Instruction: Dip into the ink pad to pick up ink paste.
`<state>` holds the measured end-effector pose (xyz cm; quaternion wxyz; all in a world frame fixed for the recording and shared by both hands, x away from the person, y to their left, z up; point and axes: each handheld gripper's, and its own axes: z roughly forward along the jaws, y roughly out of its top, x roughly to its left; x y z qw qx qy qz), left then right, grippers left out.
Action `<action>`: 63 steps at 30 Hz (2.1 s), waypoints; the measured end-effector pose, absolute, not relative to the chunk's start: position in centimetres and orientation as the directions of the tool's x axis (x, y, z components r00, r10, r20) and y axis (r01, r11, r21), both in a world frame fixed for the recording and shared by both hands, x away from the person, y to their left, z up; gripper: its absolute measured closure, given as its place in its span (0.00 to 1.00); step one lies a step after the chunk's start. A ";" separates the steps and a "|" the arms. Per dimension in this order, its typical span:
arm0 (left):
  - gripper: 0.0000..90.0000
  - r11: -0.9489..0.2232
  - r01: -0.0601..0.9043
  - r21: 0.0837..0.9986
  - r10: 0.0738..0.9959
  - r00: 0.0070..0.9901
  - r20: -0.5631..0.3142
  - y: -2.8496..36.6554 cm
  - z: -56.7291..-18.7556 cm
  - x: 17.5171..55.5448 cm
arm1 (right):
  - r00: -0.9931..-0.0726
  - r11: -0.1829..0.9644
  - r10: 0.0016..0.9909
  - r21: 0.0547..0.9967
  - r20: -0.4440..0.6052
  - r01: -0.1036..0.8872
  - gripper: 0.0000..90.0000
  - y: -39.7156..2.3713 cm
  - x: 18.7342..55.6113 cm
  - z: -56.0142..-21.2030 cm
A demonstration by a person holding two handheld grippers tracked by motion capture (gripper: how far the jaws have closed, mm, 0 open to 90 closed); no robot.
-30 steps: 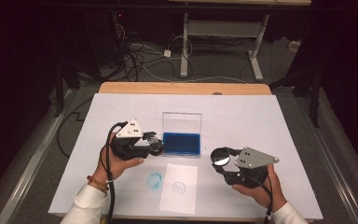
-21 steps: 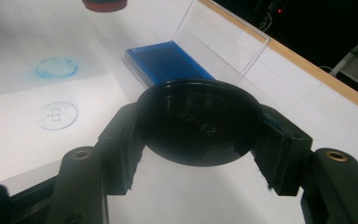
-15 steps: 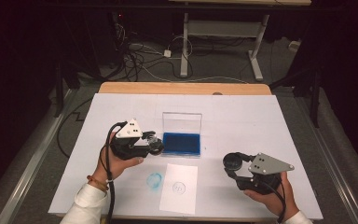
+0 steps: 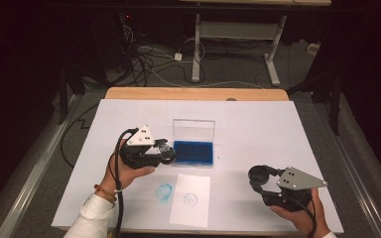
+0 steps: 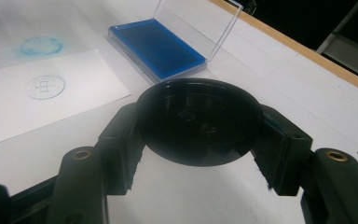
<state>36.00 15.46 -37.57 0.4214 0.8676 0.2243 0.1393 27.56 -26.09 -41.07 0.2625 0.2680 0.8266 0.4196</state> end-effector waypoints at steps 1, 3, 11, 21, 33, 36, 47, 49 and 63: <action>0.61 -0.549 0.267 0.792 0.500 0.864 0.055 15.3 -37.4 36.1 | -0.715 0.504 0.666 0.834 -0.210 0.225 0.43 -26.2 27.6 -41.1; 0.61 -0.564 0.262 0.783 0.493 0.868 0.065 14.9 -37.1 36.2 | -0.713 0.498 0.671 0.836 -0.204 0.230 0.43 -26.5 27.8 -41.1; 0.61 -0.618 0.244 0.747 0.453 0.888 0.085 13.7 -35.1 36.8 | -0.721 0.499 0.665 0.835 -0.196 0.233 0.43 -26.1 28.1 -41.2; 0.61 -0.646 0.230 0.728 0.425 0.901 0.092 12.2 -31.4 38.3 | -0.720 0.502 0.668 0.829 -0.189 0.248 0.43 -26.3 27.9 -41.4; 0.61 -0.710 0.268 0.651 0.416 0.906 0.081 9.7 -32.7 40.5 | -0.724 0.507 0.665 0.822 -0.182 0.260 0.43 -26.1 27.9 -41.7; 0.61 -0.722 0.282 0.632 0.419 0.905 0.075 9.5 -33.6 41.0 | -0.725 0.506 0.665 0.821 -0.178 0.263 0.43 -26.2 27.9 -41.8; 0.61 -0.741 0.328 0.586 0.433 0.901 0.042 8.8 -36.3 42.4 | -0.728 0.510 0.663 0.818 -0.176 0.267 0.43 -26.1 27.8 -41.9; 0.61 -0.743 0.337 0.578 0.434 0.900 0.033 8.7 -36.8 42.6 | -0.731 0.512 0.660 0.816 -0.174 0.268 0.43 -26.0 27.8 -42.0; 0.61 -0.734 0.377 0.565 0.461 0.887 0.008 8.1 -39.4 43.8 | -0.734 0.518 0.655 0.813 -0.178 0.265 0.43 -26.0 27.9 -42.1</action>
